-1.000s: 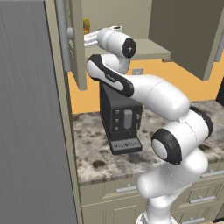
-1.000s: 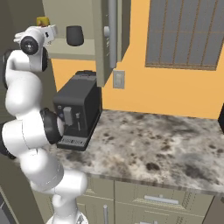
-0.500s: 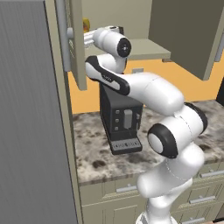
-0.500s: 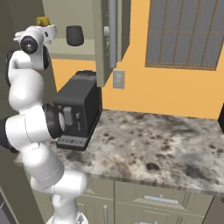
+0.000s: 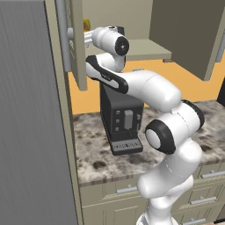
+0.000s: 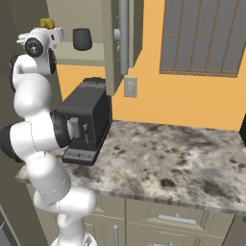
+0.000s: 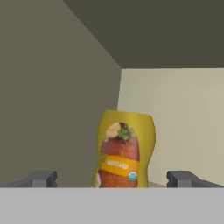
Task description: The dining table condiment station is running low on mustard. Refill the condiment station by opening the cabinet and taking the mustard from the cabinet and placing it on the dining table.
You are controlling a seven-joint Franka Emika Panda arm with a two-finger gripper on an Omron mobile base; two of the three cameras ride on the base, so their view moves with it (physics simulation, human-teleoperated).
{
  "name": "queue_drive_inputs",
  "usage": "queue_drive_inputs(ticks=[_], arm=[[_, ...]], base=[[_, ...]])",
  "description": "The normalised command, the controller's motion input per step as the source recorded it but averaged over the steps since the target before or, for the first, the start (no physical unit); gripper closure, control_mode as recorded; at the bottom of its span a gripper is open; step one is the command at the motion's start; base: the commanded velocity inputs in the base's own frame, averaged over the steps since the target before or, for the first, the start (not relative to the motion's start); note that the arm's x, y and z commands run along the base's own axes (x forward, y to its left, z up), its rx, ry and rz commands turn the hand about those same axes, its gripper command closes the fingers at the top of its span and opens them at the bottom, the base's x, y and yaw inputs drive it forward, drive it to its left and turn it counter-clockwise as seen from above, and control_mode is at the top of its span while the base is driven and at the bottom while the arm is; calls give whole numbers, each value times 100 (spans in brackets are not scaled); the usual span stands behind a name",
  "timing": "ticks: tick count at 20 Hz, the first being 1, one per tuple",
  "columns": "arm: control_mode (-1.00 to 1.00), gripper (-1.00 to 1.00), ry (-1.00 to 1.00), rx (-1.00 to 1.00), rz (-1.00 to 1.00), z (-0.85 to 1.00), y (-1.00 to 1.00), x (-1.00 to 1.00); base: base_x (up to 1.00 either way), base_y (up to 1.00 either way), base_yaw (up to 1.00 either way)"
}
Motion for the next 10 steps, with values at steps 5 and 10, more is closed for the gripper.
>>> queue_drive_inputs(ticks=[5, 10], arm=[[-100, -100, 3, 1, 0, 0, 0, 15], [-100, -100, 5, 0, 0, 0, 0, 18]], base=[[0, 0, 0], [0, 0, 0]])
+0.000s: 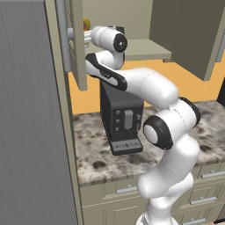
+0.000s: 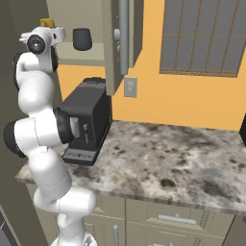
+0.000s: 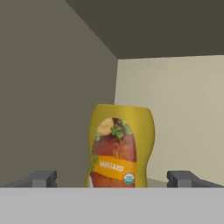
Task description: The dining table condiment station is running low on mustard. Refill the condiment station by opening the cabinet and taking the mustard from the cabinet and placing it on the dining table.
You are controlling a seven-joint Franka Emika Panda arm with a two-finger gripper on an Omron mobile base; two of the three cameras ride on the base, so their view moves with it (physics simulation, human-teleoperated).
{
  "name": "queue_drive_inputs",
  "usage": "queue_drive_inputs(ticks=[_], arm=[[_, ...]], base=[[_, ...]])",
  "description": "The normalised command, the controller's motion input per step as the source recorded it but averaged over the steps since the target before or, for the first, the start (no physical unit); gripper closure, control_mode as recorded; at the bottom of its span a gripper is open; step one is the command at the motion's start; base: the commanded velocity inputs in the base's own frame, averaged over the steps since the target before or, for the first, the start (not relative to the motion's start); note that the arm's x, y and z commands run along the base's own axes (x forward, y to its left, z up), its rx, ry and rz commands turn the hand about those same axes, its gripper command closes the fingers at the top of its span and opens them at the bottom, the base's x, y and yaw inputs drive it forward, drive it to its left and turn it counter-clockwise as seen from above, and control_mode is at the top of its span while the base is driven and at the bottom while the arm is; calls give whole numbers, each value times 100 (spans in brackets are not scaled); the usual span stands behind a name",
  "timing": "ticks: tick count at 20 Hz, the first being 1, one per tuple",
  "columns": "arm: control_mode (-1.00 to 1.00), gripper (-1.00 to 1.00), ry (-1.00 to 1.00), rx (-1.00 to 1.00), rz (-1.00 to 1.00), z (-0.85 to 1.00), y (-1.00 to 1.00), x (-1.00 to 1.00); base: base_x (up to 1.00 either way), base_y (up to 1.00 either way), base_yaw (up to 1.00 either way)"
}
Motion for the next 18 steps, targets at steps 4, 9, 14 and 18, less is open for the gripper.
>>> queue_drive_inputs(ticks=[4, 9, 14, 18], arm=[[-100, -100, 5, 0, 0, 0, 0, 22], [-100, -100, 4, 0, 0, 0, 2, 22], [-100, -100, 3, 0, 0, 0, 12, 14], [-100, -100, 2, 0, 0, 0, 14, 10]], base=[[0, 0, 0], [0, 0, 0], [0, 0, 0], [0, 0, 0]])
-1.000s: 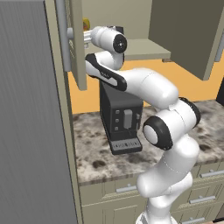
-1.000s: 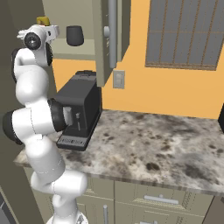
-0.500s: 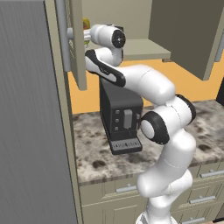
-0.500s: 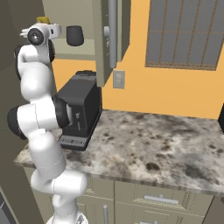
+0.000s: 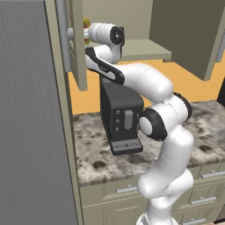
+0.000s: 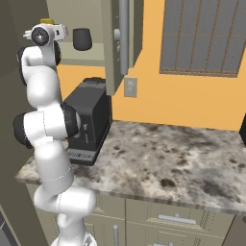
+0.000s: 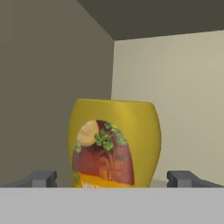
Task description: The dining table condiment station is running low on mustard. Refill the condiment station by opening the cabinet and taking the mustard from the cabinet and placing it on the dining table.
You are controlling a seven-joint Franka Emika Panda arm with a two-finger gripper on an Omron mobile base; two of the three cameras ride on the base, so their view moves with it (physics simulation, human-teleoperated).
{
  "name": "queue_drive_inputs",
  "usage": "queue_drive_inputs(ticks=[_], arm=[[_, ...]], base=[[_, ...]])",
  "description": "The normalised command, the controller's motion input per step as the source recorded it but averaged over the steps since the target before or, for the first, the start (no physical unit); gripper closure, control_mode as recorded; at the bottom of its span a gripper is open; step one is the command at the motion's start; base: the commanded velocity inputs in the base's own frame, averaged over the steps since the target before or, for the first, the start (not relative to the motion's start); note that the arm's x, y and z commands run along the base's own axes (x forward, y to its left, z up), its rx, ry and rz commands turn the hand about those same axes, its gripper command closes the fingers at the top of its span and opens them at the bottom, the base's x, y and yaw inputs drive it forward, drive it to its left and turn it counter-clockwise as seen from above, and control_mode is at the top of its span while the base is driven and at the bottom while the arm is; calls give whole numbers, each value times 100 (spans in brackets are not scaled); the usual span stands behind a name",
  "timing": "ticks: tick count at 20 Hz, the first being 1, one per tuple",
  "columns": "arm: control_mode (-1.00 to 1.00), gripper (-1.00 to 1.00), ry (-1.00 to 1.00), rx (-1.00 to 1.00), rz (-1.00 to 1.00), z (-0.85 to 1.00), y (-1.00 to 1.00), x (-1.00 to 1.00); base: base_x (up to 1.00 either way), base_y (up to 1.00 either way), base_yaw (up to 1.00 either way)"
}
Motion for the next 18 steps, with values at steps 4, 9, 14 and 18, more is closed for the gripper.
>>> queue_drive_inputs(ticks=[4, 9, 14, 18], arm=[[-100, -100, 5, 0, 0, 0, 17, 10], [-100, -100, 5, 0, 0, 0, 15, 10], [-100, 100, 5, 0, 0, 0, 7, 11], [-100, 100, 3, 0, 0, -1, 3, 7]], base=[[0, 0, 0], [0, 0, 0], [0, 0, 0], [0, 0, 0]])
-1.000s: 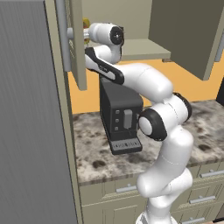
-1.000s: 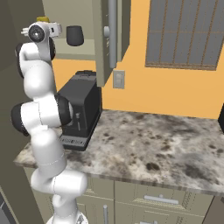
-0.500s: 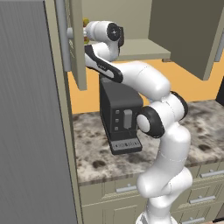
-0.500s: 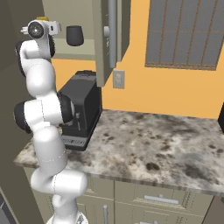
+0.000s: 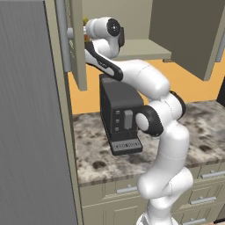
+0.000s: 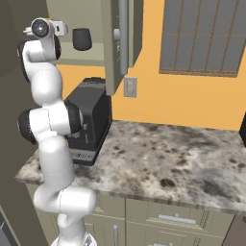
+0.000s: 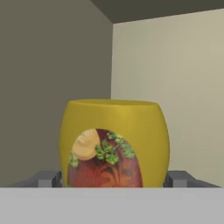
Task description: The dining table condiment station is running low on mustard. Refill the condiment station by opening the cabinet and taking the mustard from the cabinet and placing it on the dining table.
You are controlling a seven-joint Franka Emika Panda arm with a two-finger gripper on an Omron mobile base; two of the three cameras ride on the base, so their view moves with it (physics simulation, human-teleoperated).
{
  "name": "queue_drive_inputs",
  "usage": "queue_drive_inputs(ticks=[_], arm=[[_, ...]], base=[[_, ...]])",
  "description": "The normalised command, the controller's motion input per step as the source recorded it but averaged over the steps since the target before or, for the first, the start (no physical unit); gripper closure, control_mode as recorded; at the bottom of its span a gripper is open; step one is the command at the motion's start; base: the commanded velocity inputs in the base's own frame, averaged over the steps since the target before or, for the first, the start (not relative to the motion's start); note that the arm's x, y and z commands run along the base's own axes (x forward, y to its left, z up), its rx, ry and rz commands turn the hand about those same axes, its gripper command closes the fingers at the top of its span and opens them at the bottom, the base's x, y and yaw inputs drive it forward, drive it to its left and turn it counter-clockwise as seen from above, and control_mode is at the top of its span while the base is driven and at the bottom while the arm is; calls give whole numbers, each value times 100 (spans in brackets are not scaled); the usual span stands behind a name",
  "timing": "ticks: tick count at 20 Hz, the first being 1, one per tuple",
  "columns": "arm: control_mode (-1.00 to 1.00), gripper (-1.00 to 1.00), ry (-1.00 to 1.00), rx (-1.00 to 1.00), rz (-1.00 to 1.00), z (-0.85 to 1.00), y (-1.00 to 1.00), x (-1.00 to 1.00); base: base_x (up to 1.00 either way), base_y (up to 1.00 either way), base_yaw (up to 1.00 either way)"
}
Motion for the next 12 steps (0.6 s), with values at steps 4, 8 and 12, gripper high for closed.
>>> queue_drive_inputs(ticks=[4, 8, 12], arm=[[-100, 100, 1, 0, 0, 0, 5, 3], [-100, 100, -4, 0, 0, 0, 0, 0], [-100, 100, -9, 0, -1, 0, 0, -18]], base=[[0, 0, 0], [0, 0, 0], [0, 0, 0]])
